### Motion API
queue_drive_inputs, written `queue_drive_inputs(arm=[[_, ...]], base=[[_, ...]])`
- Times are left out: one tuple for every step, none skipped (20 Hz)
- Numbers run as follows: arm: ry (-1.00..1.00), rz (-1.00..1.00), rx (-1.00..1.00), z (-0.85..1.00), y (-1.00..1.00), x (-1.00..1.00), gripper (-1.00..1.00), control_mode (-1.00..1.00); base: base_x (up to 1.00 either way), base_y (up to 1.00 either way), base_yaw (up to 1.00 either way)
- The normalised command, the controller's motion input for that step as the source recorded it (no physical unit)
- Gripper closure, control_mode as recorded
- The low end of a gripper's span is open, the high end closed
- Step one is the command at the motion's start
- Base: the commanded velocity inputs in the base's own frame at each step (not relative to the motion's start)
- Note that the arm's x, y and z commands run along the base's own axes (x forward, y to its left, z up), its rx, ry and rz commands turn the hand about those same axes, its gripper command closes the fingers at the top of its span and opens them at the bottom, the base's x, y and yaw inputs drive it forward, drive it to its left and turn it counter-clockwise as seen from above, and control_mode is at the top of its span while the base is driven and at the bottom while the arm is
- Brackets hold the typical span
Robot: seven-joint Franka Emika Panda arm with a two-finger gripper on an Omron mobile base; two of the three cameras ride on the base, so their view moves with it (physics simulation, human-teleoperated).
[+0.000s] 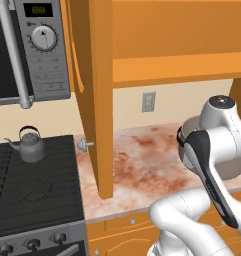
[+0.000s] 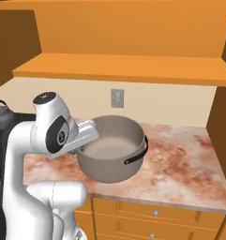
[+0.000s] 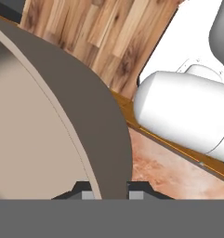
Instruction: Pick the kettle from the cabinet and place it on a stove burner. Then pick the pot from the counter and place it on another stove burner. Finally, turn both burners on.
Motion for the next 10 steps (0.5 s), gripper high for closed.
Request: queue_drive_inputs(arm=[[-0.04, 0.00, 0.00, 0.00, 0.00, -0.04, 1.00, -1.00], [-0.07, 0.00, 0.00, 0.00, 0.00, -0.12, 1.00, -1.00], [-0.09, 0.00, 0.00, 0.00, 0.00, -0.21, 1.00, -1.00], [-0.11, 0.00, 0.00, 0.00, 0.00, -0.34, 1.00, -1.00], [0.00, 0.00, 0.00, 0.00, 0.00, 0.00, 1.00, 1.00], [0.00, 0.00, 0.00, 0.00, 0.00, 0.00, 1.00, 1.00], [0.00, 0.00, 0.00, 0.00, 0.00, 0.00, 1.00, 1.00], [0.00, 0.00, 0.00, 0.00, 0.00, 0.00, 1.00, 1.00], [0.00, 0.00, 0.00, 0.00, 0.00, 0.00, 1.00, 1.00], [0.00, 0.00, 0.00, 0.00, 0.00, 0.00, 1.00, 1.00]], base=[[0.00, 0.00, 0.00], [0.00, 0.00, 0.00], [0.00, 0.00, 0.00], [0.00, 0.00, 0.00], [-0.49, 0.00, -0.01], [-0.60, 0.00, -0.03], [-0.64, 0.00, -0.03], [-0.68, 0.00, -0.03], [-0.70, 0.00, -0.03], [-0.71, 0.00, -0.03]])
